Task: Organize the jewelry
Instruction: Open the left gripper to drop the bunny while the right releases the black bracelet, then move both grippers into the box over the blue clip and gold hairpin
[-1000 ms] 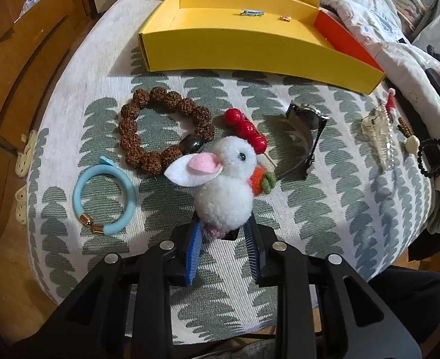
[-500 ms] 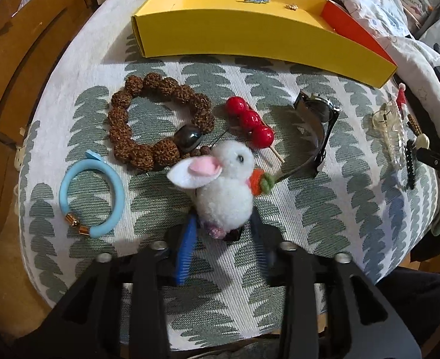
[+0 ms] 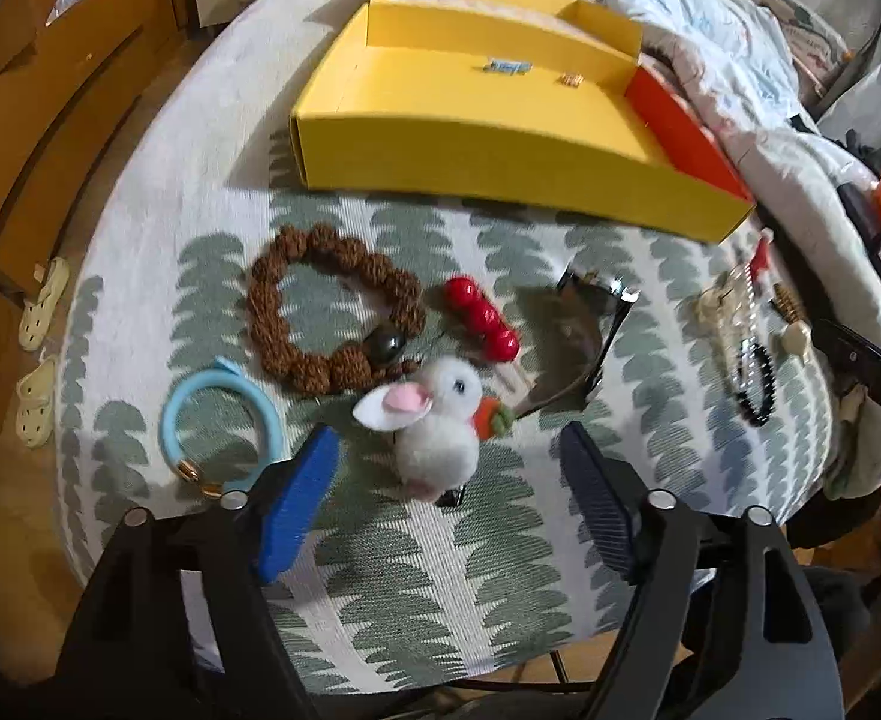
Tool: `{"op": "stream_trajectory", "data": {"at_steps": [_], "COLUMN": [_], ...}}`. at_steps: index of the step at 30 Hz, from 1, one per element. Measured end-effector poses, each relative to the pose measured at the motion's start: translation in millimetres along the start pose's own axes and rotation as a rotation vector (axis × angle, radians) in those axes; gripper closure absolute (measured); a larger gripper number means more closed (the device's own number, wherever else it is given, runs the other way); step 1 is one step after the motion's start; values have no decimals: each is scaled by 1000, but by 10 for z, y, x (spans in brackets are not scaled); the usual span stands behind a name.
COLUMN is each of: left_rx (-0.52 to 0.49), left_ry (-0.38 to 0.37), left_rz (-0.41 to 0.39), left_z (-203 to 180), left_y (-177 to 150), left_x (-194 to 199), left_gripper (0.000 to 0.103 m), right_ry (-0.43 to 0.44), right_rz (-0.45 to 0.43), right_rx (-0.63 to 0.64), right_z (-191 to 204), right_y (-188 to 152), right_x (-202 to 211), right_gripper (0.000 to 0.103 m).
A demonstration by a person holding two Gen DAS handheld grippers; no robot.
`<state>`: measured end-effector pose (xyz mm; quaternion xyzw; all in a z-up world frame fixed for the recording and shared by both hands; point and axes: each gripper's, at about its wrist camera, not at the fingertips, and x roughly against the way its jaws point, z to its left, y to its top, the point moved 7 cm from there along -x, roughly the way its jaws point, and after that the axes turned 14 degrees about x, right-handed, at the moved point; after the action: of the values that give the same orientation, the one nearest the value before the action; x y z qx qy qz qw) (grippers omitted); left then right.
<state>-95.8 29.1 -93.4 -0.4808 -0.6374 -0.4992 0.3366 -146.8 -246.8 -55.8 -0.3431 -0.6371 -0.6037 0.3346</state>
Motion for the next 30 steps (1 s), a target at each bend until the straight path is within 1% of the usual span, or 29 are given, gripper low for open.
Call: {"op": "stream_trajectory", "data": {"at_steps": [3,6,8,10,12,13,14,16,19,20,22,24,26,28,30], "left_rx": [1,2,-11,-3,-10,-23,-43,-58,-44,-27,-2,2,2,13,21], "left_ry": [-19,-43,-41,-12,-49,-63,-68,-43,-11,-7,-5,16,39,45,50], "left_rz": [-26,-48,-74,-87,-99,-107,-119,-124,-107,-99,-96,-111,-118,-96,-62], "left_z": [-23,-52,-64,-49,-122,-169,-226,-297,-365,-413,-470,-562,-598,-642,-682], "left_y": [72,123,156,217,279,312,365,475,761,907,1114,1406,1600,1831,2006], "left_x": [123,208,234,249,305,326,330,258,108,50,-6,-68,-139,-294,-489], "left_gripper": [20,18,18,18,18,18,18,18,18,18,18,18,18,18,18], "right_ry": [38,115,127,149,174,172,165,153,123,119,100,97,112,120,106], "right_rz": [-79,-172,-193,-222,-240,-235,-223,-213,-158,-134,-99,-75,-43,-15,17], "right_rx": [7,-6,-16,-15,-15,-13,0,14,1,2,-2,-6,-12,-16,-16], "right_z": [100,186,221,274,341,363,397,428,411,417,400,383,349,312,259], "right_y": [108,210,303,444,631,680,805,992,1301,1450,1630,1813,1984,2101,2229], "right_x": [112,141,113,96,60,41,-5,-69,-267,-370,-529,-682,-875,-1028,-1218], "right_gripper": [27,27,27,27,27,27,27,27,27,27,27,27,27,27,27]}}
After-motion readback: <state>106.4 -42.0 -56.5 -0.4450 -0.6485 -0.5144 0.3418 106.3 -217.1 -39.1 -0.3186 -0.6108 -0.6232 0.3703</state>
